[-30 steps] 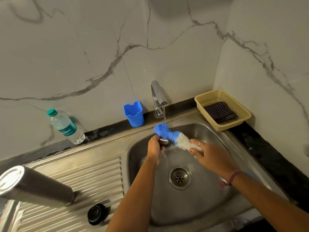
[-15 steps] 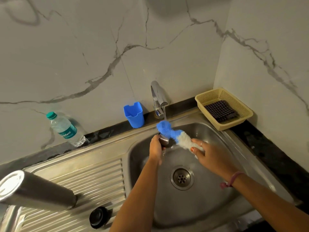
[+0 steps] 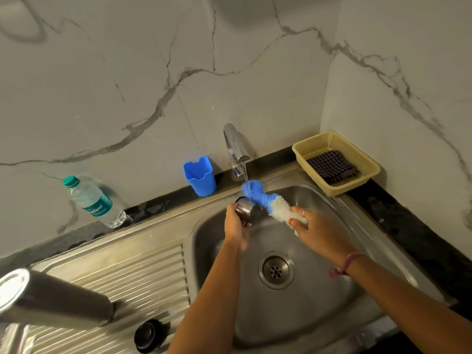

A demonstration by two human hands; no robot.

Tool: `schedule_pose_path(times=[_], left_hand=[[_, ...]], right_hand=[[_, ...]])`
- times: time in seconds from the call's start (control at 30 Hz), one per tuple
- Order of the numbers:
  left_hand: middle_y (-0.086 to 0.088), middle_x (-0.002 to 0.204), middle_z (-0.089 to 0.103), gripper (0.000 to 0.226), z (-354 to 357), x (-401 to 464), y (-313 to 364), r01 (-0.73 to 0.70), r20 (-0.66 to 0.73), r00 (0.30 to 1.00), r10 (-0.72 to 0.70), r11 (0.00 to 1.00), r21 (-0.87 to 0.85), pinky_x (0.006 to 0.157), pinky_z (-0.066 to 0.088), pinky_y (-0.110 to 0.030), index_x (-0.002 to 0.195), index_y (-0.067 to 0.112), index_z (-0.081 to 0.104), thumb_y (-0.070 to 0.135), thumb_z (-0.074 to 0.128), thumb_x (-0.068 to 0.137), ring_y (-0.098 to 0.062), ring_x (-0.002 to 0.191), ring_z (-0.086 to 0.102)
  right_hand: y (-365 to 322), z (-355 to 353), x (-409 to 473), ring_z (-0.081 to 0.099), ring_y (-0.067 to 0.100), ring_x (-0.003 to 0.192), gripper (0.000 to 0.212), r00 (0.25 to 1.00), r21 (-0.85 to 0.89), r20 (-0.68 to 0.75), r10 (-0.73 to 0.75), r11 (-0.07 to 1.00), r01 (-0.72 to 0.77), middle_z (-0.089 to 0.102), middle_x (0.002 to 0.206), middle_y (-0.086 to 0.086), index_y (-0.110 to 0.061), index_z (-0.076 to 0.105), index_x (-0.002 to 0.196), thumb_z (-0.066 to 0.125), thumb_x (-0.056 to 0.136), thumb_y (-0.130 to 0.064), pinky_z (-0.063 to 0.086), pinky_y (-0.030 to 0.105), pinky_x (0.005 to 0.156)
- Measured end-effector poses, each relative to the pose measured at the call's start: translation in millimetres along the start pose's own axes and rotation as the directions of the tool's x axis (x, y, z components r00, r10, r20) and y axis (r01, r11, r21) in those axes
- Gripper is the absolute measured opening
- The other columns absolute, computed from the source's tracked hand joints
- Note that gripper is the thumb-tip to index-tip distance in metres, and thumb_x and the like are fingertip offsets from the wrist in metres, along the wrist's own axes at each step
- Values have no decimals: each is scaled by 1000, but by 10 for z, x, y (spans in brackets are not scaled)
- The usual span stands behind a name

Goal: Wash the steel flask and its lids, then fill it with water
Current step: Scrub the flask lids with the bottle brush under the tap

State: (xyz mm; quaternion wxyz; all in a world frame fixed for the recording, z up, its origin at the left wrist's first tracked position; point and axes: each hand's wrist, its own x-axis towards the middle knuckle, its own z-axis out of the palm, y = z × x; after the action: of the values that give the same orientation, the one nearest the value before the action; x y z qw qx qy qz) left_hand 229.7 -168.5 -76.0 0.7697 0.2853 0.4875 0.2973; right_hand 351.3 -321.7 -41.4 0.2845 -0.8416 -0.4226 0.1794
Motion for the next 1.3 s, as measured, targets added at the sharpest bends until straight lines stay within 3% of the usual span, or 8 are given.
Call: schedule_pose_path(times=[0.17, 0.37, 0.6, 0.73, 0.87, 1.0, 1.2, 1.3], left_hand=[[-16, 104, 74, 30, -23, -19, 44, 41, 95, 995, -30, 991, -125, 94, 55, -40, 120, 6, 57, 27, 52, 100, -27, 100, 70], [-14, 108, 63, 28, 44, -20, -35, 32, 170, 985, -11, 991, -127, 68, 61, -38, 128, 11, 50, 22, 50, 102, -25, 89, 65], [-19, 118, 61, 27, -31, -1, -103, 63, 136, 989, -49, 993, -102, 92, 56, -41, 123, 4, 54, 22, 49, 103, -30, 108, 64], [-18, 110, 65, 29, -41, 17, -93, 68, 97, 994, -52, 984, -163, 78, 61, -38, 120, 4, 60, 23, 52, 100, -27, 95, 68], [-20, 122, 64, 39, -17, 4, -97, 76, 100, 993, -57, 978, -197, 91, 57, -42, 125, 6, 57, 31, 62, 96, -31, 109, 67], [-20, 121, 65, 43, -20, 19, -83, 12, 104, 995, 7, 983, -182, 73, 62, -35, 128, 3, 53, 34, 58, 98, -29, 106, 69], [-20, 118, 64, 38, -7, -15, -111, 39, 130, 992, -11, 976, -216, 70, 62, -37, 128, 1, 50, 24, 59, 98, -30, 104, 68], [-21, 122, 60, 28, -34, 23, -145, 44, 156, 988, -3, 965, -257, 69, 62, -44, 127, 4, 50, 16, 50, 102, -33, 106, 65]], right_hand=[[-12, -20, -49, 63, 15, 95, 46, 1000, 65, 11, 6, 998, -6, 65, 120, 4, -28, 45, 141, 49, 97, -40, 53, 27, 79], [-163, 38, -117, 63, 14, 96, 45, 999, 90, 4, -46, 995, 46, 64, 121, 2, -29, 47, 140, 50, 96, -39, 54, 27, 81], [-72, 3, -56, 64, 18, 95, 46, 999, 25, -29, 25, 999, -25, 67, 117, 6, -28, 45, 141, 48, 97, -40, 54, 33, 80], [-104, 63, -152, 63, 17, 88, 45, 998, -56, 0, -57, 997, 57, 69, 111, 4, -32, 44, 141, 47, 97, -40, 51, 29, 73], [22, -12, -4, 64, 22, 97, 46, 999, -29, -44, 22, 999, -23, 68, 114, 9, -28, 43, 142, 47, 98, -39, 54, 36, 81], [34, 45, -84, 65, 17, 92, 46, 999, 9, -18, -32, 999, 32, 68, 113, 4, -30, 46, 140, 49, 96, -41, 55, 33, 79], [93, 19, -16, 60, 15, 102, 44, 997, 163, 1, 81, 983, -80, 63, 124, 3, -26, 48, 139, 52, 96, -36, 44, 23, 80], [35, 70, -105, 59, 9, 91, 44, 1000, 174, 27, 8, 985, -12, 64, 120, -1, -27, 49, 138, 53, 96, -38, 51, 24, 80]])
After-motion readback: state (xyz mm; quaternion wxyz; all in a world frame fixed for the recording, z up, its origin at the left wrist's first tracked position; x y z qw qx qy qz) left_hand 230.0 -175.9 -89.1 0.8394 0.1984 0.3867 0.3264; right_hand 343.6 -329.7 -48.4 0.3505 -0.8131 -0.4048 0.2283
